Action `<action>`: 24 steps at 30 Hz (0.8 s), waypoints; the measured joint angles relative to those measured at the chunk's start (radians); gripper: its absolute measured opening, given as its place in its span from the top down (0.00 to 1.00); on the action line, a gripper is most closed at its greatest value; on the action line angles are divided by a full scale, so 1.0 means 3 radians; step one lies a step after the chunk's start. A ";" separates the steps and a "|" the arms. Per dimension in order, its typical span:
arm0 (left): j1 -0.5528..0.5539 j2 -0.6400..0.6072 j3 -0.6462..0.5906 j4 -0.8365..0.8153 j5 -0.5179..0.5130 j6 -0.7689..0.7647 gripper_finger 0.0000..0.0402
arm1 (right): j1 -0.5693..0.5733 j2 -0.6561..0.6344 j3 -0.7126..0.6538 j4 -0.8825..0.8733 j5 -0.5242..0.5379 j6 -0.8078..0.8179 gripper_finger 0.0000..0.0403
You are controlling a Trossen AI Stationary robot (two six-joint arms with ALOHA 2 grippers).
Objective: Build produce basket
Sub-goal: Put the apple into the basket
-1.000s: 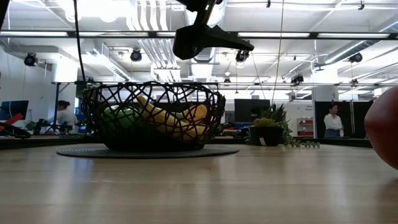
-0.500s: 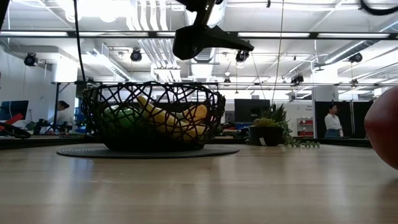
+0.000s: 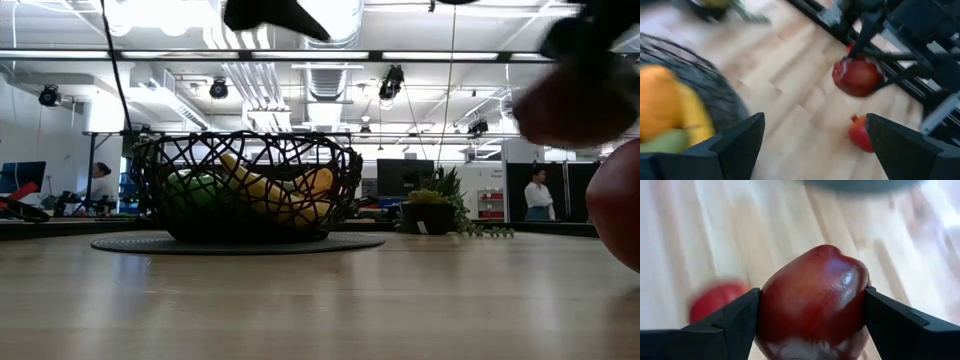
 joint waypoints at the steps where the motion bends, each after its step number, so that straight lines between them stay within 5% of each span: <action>1: -0.0005 -0.0062 0.0028 -0.0100 -0.0094 0.0023 0.18 | -0.0167 -0.0042 0.0001 0.0178 -0.0065 -0.0143 0.26; 12: -0.0021 -0.0693 0.0033 -0.1023 -0.0700 0.0052 0.18 | -0.1735 0.0413 0.0006 0.2618 -0.1165 -0.0813 0.26; 18: -0.0021 -0.0888 0.0023 -0.1489 -0.0882 0.0048 0.18 | -0.2203 0.1023 0.0008 0.3404 -0.1302 -0.0348 0.26; 24: 0.0031 -0.1017 -0.0055 -0.1874 -0.1018 0.0069 0.18 | -0.2407 0.1565 0.0228 0.3491 -0.1477 0.0264 0.24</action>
